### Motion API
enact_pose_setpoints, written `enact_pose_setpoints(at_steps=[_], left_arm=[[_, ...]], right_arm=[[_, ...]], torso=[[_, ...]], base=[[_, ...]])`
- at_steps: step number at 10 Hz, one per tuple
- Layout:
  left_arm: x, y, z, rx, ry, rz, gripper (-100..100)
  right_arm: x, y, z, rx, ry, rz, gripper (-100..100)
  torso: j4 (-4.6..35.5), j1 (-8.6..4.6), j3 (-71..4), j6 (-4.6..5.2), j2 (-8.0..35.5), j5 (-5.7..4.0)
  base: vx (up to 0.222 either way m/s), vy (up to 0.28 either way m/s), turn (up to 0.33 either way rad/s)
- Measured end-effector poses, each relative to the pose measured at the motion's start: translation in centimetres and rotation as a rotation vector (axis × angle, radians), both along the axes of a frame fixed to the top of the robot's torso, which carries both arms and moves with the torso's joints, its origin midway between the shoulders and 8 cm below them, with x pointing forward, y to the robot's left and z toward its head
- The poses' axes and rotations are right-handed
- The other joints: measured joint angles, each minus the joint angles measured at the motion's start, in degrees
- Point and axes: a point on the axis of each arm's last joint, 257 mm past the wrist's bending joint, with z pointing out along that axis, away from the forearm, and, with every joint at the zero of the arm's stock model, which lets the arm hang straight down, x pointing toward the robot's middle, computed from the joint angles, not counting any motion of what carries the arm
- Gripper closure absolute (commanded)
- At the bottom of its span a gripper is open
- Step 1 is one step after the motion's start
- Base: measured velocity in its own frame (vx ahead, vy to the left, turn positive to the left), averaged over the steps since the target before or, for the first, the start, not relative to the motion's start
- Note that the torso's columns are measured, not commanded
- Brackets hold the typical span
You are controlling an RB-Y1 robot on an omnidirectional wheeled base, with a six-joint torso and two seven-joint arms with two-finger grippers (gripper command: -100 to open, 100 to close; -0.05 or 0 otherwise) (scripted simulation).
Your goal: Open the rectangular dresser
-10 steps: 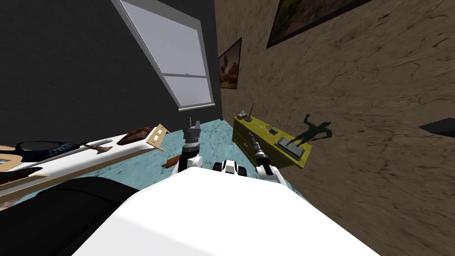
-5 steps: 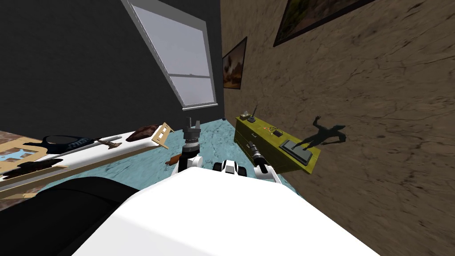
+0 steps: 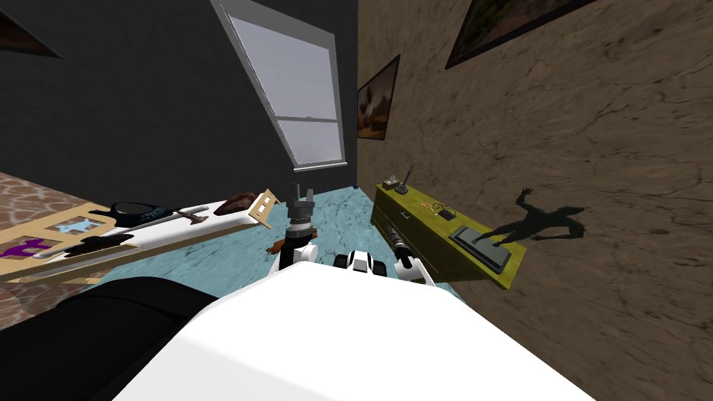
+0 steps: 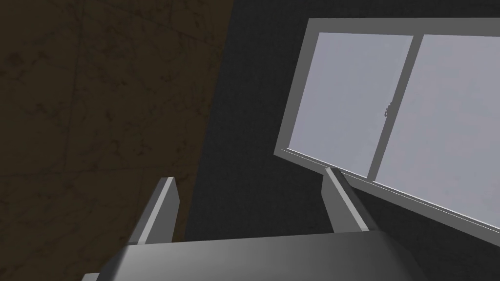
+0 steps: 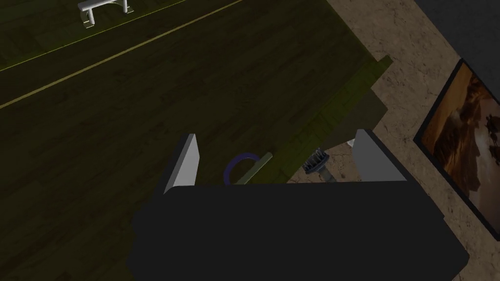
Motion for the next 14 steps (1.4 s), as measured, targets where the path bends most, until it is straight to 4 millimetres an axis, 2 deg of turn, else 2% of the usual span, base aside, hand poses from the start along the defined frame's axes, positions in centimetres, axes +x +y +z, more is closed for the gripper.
enact_pose_setpoints(at_steps=[6, 9, 12, 14], left_arm=[[0.0, 0.0, 0.0, 0.000, 0.000, 0.000, 0], [0.0, 0.0, 0.0, 0.000, 0.000, 0.000, 0], [0.0, 0.0, 0.0, 0.000, 0.000, 0.000, 0], [0.0, 0.0, 0.0, 0.000, 0.000, 0.000, 0]], right_arm=[[-3.2, -1.9, -7.8, -0.166, 0.236, -0.033, -100], [-5.4, -2.6, -10.1, -0.240, 0.321, -0.041, -100], [-7.4, -4.2, -12.1, -0.322, 0.404, -0.058, -100], [-8.3, -5.1, -12.8, -0.375, 0.448, -0.067, -100]], torso=[[-0.01, -0.05, -0.01, 0.03, -0.02, -0.01], [-0.01, -0.03, -0.01, 0.04, 0.00, 0.00], [-0.01, -0.06, -0.02, 0.03, -0.03, -0.01], [0.00, -0.04, 0.00, 0.00, -0.01, -0.02]], base=[[0.028, 0.029, 0.083], [0.033, 0.025, 0.077], [0.034, 0.023, 0.076], [0.041, 0.026, 0.113]])
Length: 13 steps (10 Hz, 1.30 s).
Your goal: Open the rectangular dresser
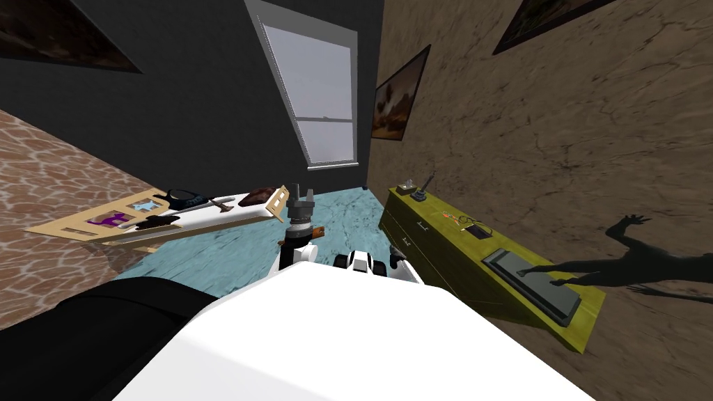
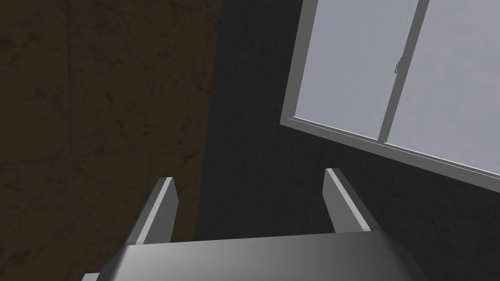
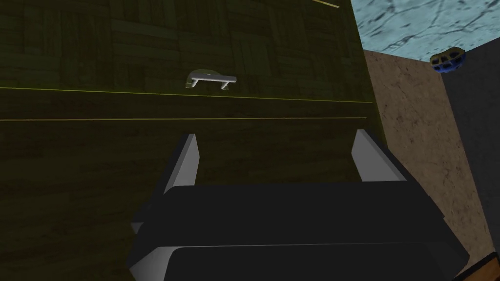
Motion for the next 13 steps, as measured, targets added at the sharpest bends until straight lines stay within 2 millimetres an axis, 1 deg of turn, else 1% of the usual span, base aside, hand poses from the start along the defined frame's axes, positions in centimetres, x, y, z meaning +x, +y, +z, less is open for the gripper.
enact_pose_setpoints(at_steps=[1, 3, 4, 7, 8, 10, 12, 13], left_arm=[[0.0, 0.0, 0.0, 0.000, 0.000, 0.000, 0], [0.0, 0.0, 0.0, 0.000, 0.000, 0.000, 0], [0.0, 0.0, 0.0, 0.000, 0.000, 0.000, 0], [0.0, 0.0, 0.0, 0.000, 0.000, 0.000, 0], [0.0, 0.0, 0.0, 0.000, 0.000, 0.000, 0], [0.0, 0.0, 0.0, 0.000, 0.000, 0.000, 0], [0.0, 0.0, 0.0, 0.000, 0.000, 0.000, 0], [0.0, 0.0, 0.0, 0.000, 0.000, 0.000, 0]], right_arm=[[-0.8, -0.7, -0.5, -0.032, 0.032, -0.009, -100], [-1.8, -1.7, -1.6, -0.090, 0.077, -0.014, -100], [-2.7, -2.6, -1.9, -0.122, 0.106, -0.022, -100], [-4.5, -4.3, -3.0, -0.216, 0.174, -0.032, -100], [-5.3, -5.4, -3.3, -0.266, 0.200, -0.029, -100], [-6.5, -6.7, -3.4, -0.320, 0.242, -0.046, -100], [-7.7, -8.6, -3.5, -0.406, 0.288, -0.053, -100], [-8.2, -9.0, -3.5, -0.422, 0.300, -0.062, -100]], torso=[[-0.01, 0.00, -0.01, 0.04, -0.01, 0.01], [0.00, 0.01, 0.00, 0.00, 0.00, 0.00], [-0.01, -0.03, -0.01, 0.04, 0.00, 0.01], [-0.01, 0.01, -0.01, 0.03, 0.00, 0.01], [-0.01, 0.03, -0.03, 0.01, -0.05, 0.02], [0.01, -0.09, 0.04, 0.04, 0.09, -0.01], [-0.01, -0.01, 0.00, 0.04, 0.01, 0.01], [0.01, -0.03, 0.03, 0.03, 0.07, 0.00]], base=[[0.023, 0.013, -0.011], [0.043, 0.024, 0.108], [0.025, 0.007, -0.017], [0.051, 0.027, 0.104], [0.065, 0.019, 0.056], [0.040, 0.008, 0.047], [0.041, 0.010, 0.022], [0.056, 0.012, 0.079]])
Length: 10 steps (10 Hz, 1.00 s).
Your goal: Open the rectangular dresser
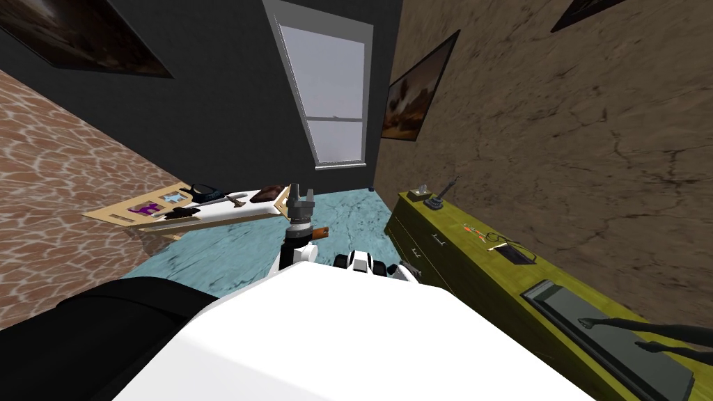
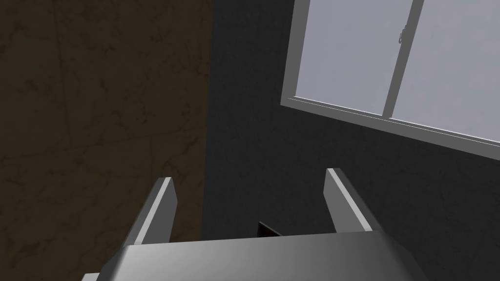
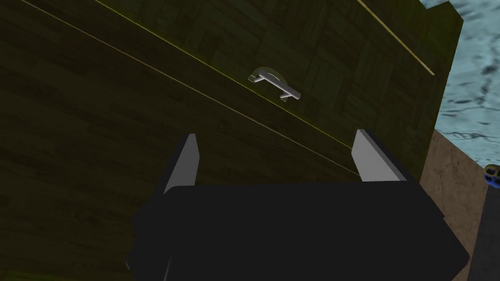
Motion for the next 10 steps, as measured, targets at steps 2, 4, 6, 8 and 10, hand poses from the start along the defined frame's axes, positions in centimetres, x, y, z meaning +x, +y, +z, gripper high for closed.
enact_pose_setpoints(at_steps=[2, 4, 6, 8, 10], left_arm=[[0.0, 0.0, 0.0, 0.000, 0.000, 0.000, 0], [0.0, 0.0, 0.0, 0.000, 0.000, 0.000, 0], [0.0, 0.0, 0.0, 0.000, 0.000, 0.000, 0], [0.0, 0.0, 0.0, 0.000, 0.000, 0.000, 0], [0.0, 0.0, 0.0, 0.000, 0.000, 0.000, 0]], right_arm=[[-1.3, -1.4, 0.4, -0.082, 0.042, -0.001, -100], [-2.4, -3.6, 1.1, -0.175, 0.079, -0.007, -100], [-3.4, -5.5, 1.9, -0.267, 0.113, -0.009, -100], [-4.5, -6.9, 2.7, -0.334, 0.140, -0.015, -100], [-5.0, -8.4, 4.1, -0.422, 0.164, -0.019, -100]], torso=[[-0.03, 0.01, -0.06, -0.01, -0.10, 0.00], [-0.01, 0.01, -0.03, -0.01, -0.06, 0.00], [-0.01, 0.02, -0.02, 0.00, -0.04, 0.00], [0.00, 0.02, 0.00, -0.02, -0.02, 0.00], [-0.03, -0.03, -0.08, -0.02, -0.15, -0.01]], base=[[0.064, 0.011, 0.069], [0.063, 0.014, 0.049], [0.047, 0.012, 0.027], [0.049, 0.014, 0.045], [0.074, 0.003, 0.049]])
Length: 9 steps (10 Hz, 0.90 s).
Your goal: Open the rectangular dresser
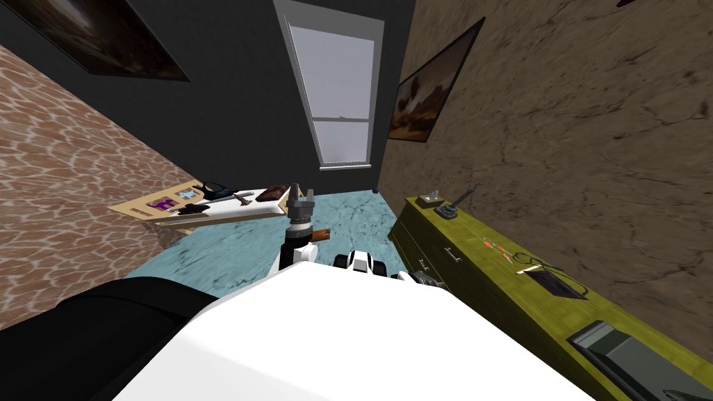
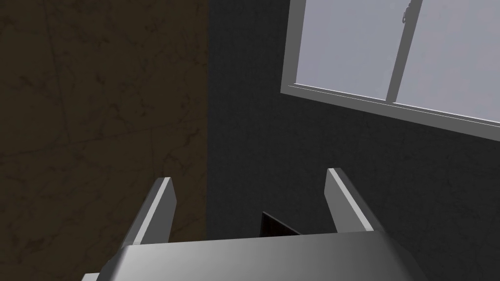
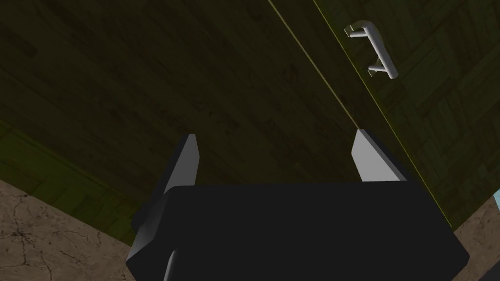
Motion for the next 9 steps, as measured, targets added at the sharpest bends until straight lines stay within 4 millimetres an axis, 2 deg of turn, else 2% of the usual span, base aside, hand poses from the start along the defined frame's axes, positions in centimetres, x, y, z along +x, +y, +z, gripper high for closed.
enact_pose_setpoints(at_steps=[6, 9], left_arm=[[0.0, 0.0, 0.0, 0.000, 0.000, 0.000, 0], [0.0, 0.0, 0.0, 0.000, 0.000, 0.000, 0]], right_arm=[[-1.8, -3.5, 3.3, -0.214, 0.051, -0.007, -100], [-2.7, -5.3, 5.7, -0.338, 0.074, -0.002, -100]], torso=[[0.00, 0.05, 0.02, 0.01, 0.06, 0.01], [0.03, 0.00, 0.07, 0.00, 0.11, 0.00]], base=[[0.053, 0.003, 0.026], [0.071, 0.001, 0.025]])
